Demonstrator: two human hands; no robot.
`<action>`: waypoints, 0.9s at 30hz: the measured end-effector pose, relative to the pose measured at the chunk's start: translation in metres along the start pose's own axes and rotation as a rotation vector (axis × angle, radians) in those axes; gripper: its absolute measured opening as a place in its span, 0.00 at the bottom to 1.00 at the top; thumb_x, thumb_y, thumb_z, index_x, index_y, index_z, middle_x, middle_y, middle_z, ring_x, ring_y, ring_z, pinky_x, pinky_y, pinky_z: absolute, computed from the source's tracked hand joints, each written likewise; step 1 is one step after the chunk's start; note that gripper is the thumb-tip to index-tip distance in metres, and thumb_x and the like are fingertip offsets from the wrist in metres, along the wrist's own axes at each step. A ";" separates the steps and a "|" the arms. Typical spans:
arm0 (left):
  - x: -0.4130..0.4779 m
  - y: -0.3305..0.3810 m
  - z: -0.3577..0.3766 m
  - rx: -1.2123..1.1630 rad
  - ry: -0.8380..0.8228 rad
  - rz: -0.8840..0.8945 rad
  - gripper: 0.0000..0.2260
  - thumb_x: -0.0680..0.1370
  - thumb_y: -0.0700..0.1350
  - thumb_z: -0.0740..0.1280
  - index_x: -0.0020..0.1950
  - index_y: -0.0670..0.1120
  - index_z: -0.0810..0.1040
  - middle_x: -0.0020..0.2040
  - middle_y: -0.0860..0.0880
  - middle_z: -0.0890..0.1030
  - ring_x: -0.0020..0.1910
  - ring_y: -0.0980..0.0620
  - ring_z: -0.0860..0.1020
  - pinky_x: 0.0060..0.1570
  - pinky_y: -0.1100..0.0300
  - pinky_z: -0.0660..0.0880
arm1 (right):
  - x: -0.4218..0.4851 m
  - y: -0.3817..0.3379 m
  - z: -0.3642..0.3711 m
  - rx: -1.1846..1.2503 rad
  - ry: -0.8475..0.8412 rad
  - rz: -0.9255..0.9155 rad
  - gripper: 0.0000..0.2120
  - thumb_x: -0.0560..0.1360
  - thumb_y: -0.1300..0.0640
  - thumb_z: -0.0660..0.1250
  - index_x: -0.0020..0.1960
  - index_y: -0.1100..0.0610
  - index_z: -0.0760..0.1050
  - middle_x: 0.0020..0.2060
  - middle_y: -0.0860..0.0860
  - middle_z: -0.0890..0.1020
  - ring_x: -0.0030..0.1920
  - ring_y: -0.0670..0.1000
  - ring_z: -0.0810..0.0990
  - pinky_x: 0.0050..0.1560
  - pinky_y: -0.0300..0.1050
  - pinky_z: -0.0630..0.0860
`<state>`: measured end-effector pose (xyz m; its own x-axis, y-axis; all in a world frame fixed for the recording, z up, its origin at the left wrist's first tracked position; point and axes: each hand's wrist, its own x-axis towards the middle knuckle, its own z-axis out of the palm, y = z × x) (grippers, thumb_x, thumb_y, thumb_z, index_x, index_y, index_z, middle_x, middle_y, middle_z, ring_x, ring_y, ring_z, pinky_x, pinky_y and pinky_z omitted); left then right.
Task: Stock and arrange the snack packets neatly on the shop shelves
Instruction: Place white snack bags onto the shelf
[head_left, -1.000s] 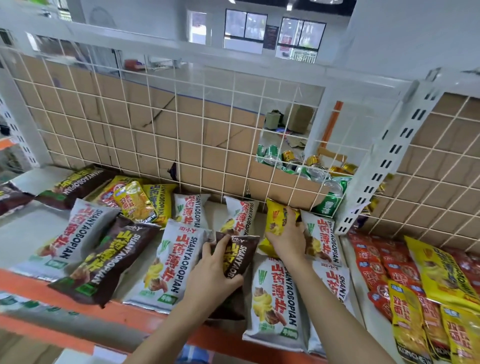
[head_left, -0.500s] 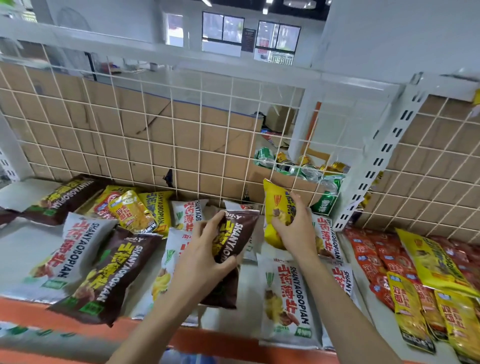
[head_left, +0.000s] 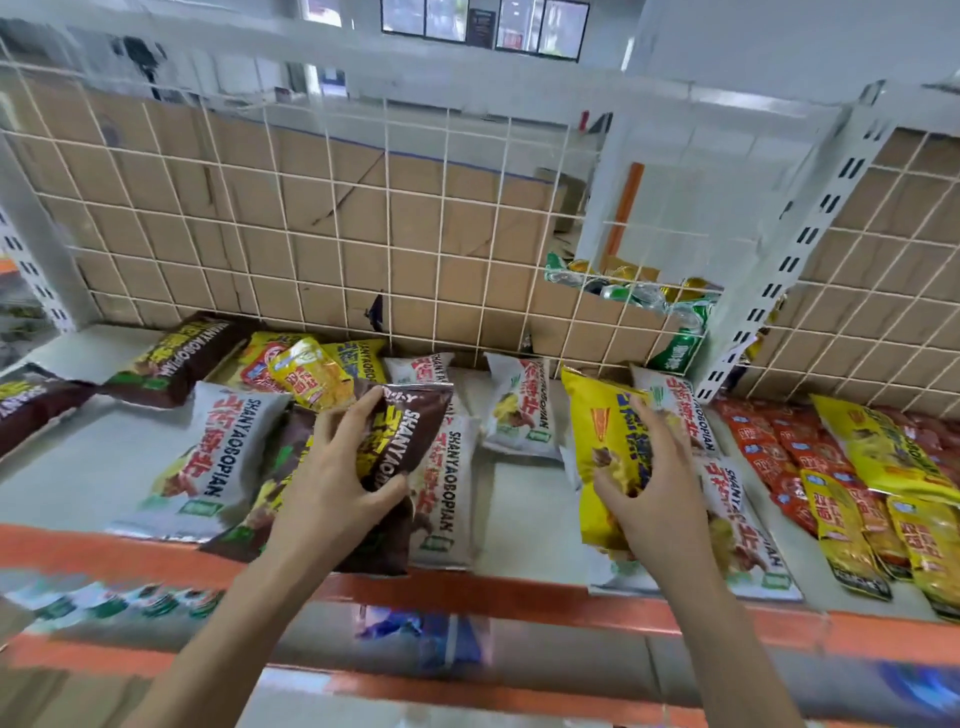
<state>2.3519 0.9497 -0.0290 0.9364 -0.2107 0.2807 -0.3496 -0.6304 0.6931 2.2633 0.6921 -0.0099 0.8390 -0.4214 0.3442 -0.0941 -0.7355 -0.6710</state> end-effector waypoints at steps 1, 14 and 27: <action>-0.004 -0.002 -0.004 0.002 0.006 -0.003 0.37 0.71 0.46 0.73 0.74 0.58 0.58 0.62 0.53 0.65 0.59 0.57 0.69 0.51 0.55 0.72 | -0.007 -0.002 0.000 0.005 0.000 -0.002 0.34 0.72 0.59 0.70 0.72 0.47 0.59 0.65 0.50 0.67 0.51 0.44 0.67 0.47 0.34 0.59; -0.087 -0.014 -0.059 0.027 0.166 -0.125 0.37 0.69 0.40 0.74 0.73 0.54 0.62 0.58 0.50 0.66 0.51 0.54 0.70 0.48 0.59 0.67 | -0.073 -0.032 -0.004 0.096 -0.092 -0.052 0.34 0.72 0.59 0.70 0.72 0.46 0.59 0.63 0.50 0.67 0.50 0.38 0.65 0.47 0.34 0.62; -0.177 -0.042 -0.124 0.102 0.308 -0.332 0.36 0.70 0.44 0.73 0.74 0.58 0.60 0.61 0.49 0.68 0.48 0.51 0.70 0.42 0.56 0.66 | -0.131 -0.079 0.017 0.171 -0.238 -0.108 0.33 0.72 0.59 0.69 0.72 0.44 0.59 0.54 0.46 0.64 0.44 0.36 0.70 0.39 0.30 0.66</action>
<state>2.1970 1.1057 -0.0255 0.9389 0.2369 0.2498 -0.0135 -0.6998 0.7142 2.1703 0.8139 -0.0131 0.9431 -0.1948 0.2695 0.0770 -0.6604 -0.7469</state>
